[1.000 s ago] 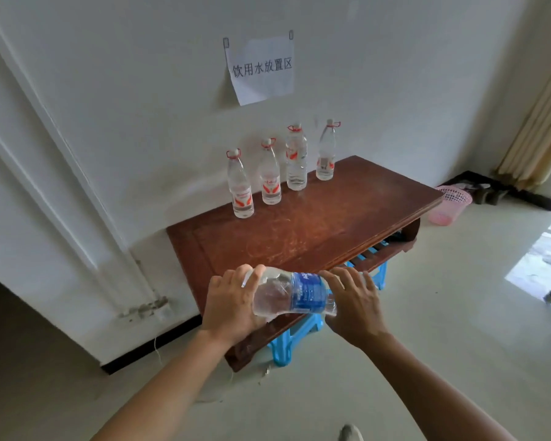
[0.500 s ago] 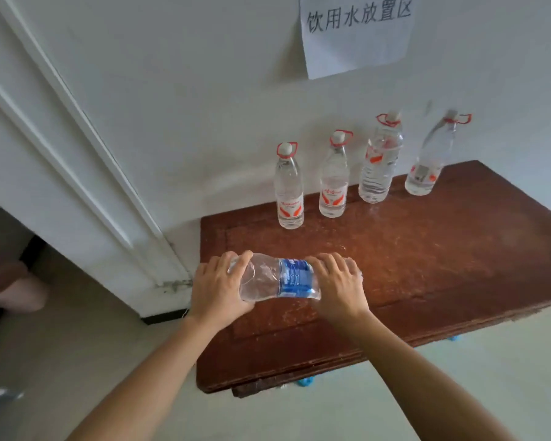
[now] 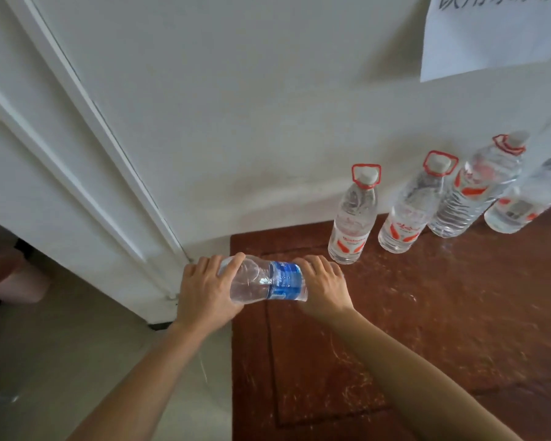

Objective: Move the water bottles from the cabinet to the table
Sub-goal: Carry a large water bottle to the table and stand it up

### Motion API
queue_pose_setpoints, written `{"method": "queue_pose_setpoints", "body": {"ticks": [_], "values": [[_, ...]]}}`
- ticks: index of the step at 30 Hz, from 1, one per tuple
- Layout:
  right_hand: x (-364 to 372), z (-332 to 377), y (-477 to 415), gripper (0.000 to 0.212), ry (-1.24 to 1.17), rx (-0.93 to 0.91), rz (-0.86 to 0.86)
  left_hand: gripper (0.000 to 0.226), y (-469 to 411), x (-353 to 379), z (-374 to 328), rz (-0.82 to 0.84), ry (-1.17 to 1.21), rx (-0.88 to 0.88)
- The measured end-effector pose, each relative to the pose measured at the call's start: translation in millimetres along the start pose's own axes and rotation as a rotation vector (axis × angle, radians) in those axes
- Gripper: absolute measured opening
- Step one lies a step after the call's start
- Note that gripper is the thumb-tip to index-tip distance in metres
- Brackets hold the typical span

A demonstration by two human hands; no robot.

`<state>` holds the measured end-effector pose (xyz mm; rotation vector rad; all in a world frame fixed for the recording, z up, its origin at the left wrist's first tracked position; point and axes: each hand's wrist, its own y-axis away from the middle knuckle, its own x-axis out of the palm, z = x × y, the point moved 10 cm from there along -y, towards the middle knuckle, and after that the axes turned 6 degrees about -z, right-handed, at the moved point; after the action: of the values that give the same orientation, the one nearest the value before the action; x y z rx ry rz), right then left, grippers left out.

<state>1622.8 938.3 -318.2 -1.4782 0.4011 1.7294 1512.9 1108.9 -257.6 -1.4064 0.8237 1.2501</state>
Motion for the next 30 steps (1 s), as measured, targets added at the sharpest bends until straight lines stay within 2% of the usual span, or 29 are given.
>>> {"method": "queue_pose_setpoints", "body": {"ticks": [5, 10, 15, 18, 23, 26, 30], "values": [[35.2, 3.2, -54.6, 0.078, -0.11, 0.055, 0.025, 0.096, -49.2, 3.5, 22.1, -0.043, -0.06, 0.071], [59.7, -8.1, -82.7, 0.08, -0.288, 0.139, 0.032, 0.083, -95.2, -5.2, 11.9, -0.075, -0.124, 0.2], [72.9, -31.1, -95.0, 0.082, -0.436, 0.254, 0.001, 0.09, -141.7, -6.0, -6.1, -0.078, -0.144, 0.287], [74.8, -42.5, -98.6, 0.082, -0.494, 0.289, -0.015, 0.096, -159.3, -6.2, -9.3, -0.089, -0.01, 0.267], [77.3, -41.6, -92.8, 0.083, -0.548, 0.286, -0.05, 0.121, -159.8, 0.9, 6.5, -0.143, 0.558, -0.074], [79.9, -46.8, -81.2, 0.083, -0.58, 0.325, -0.071, 0.121, -158.3, 3.5, 6.8, -0.179, 0.857, -0.196], [84.9, -62.5, -66.1, 0.088, -0.63, 0.425, -0.001, 0.107, -166.0, -5.6, -19.5, -0.164, 0.8, -0.048]]}}
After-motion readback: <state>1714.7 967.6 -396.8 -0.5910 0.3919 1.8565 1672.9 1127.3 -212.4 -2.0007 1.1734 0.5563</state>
